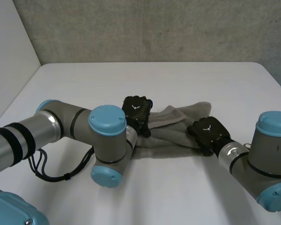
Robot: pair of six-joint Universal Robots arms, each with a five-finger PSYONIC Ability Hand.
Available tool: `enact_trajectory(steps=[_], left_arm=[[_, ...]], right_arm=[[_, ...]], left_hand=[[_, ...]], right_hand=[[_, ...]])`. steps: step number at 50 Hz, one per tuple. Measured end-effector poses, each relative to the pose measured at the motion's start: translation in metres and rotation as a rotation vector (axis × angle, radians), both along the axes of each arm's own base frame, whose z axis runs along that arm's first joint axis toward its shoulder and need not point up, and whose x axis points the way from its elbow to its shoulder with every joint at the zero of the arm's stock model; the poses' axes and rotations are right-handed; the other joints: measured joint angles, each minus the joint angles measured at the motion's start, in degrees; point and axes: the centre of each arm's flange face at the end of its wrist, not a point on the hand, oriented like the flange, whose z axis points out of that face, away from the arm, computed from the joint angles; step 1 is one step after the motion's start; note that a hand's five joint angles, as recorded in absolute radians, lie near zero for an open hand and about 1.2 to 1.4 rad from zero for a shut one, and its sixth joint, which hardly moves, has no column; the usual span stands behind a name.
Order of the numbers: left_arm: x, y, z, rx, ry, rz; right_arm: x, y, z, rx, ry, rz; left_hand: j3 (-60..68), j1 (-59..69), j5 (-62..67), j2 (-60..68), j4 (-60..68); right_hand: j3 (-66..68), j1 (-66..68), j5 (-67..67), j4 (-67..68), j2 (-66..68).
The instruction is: Fold the towel.
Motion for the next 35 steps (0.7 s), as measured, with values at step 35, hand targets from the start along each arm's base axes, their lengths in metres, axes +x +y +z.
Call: enact_trajectory(steps=[35], left_arm=[[-0.006,-0.001,0.007,-0.015,0.030,-0.011]], right_arm=[[-0.003,-0.002,0.000,-0.048,0.062,0.019]], left_hand=[[0.0,0.0,0.0,0.0,0.0]], right_hand=[[12.0,11.1,11.9,14.2,10.8]])
